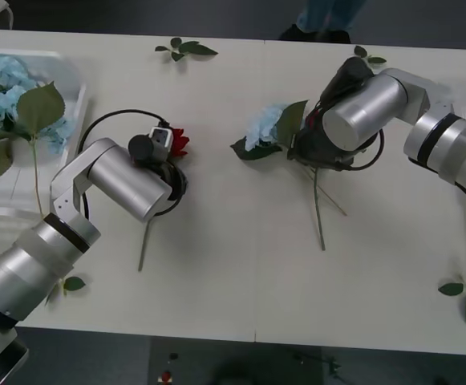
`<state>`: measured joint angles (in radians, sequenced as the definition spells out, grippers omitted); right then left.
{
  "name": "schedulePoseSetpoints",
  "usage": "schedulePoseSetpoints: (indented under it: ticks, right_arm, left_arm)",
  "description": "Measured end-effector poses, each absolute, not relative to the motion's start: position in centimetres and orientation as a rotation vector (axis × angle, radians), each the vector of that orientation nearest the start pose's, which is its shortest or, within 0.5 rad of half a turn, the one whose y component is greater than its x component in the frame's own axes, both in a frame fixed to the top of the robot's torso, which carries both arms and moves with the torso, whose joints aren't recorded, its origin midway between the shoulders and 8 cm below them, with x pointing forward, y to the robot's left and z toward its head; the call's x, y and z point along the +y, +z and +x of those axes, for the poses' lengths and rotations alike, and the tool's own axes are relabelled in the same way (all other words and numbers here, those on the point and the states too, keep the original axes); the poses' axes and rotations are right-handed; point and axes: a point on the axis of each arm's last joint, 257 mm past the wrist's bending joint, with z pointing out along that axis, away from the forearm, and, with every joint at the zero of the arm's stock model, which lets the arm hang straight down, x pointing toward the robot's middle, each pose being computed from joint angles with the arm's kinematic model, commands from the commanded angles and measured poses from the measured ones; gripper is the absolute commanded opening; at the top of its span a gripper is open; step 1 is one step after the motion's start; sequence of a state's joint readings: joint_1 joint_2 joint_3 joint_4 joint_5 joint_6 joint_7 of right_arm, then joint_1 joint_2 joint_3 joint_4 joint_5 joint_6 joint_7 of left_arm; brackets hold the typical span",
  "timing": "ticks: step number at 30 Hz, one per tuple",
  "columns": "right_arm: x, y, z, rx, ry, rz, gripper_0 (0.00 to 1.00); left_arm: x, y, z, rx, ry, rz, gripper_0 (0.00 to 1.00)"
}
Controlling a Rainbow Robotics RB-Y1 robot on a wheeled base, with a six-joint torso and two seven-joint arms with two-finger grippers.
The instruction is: Put the red flowers into the right box and the blue flowers into the left box
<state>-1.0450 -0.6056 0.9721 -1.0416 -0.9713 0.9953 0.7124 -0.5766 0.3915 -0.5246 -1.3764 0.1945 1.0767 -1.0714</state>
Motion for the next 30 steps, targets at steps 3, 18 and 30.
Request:
schedulePoseSetpoints:
  ticks: [3,18,30]
  right_arm:
    - [-16.4,-29.1,59.4,2.643,0.19,0.271,0.0]
    - [-16.8,-29.2,59.6,2.64,0.178,0.276,0.0]
    - [-22.6,-23.6,60.0,2.576,0.193,0.288,0.0]
  left_arm:
    - [16.2,-31.6,56.9,2.406,0.076,0.212,0.0]
    - [11.0,-28.8,56.0,2.4,-0.248,0.176,0.0]
    - [11.8,-15.3,53.0,2.161,-0.644,0.098,0.0]
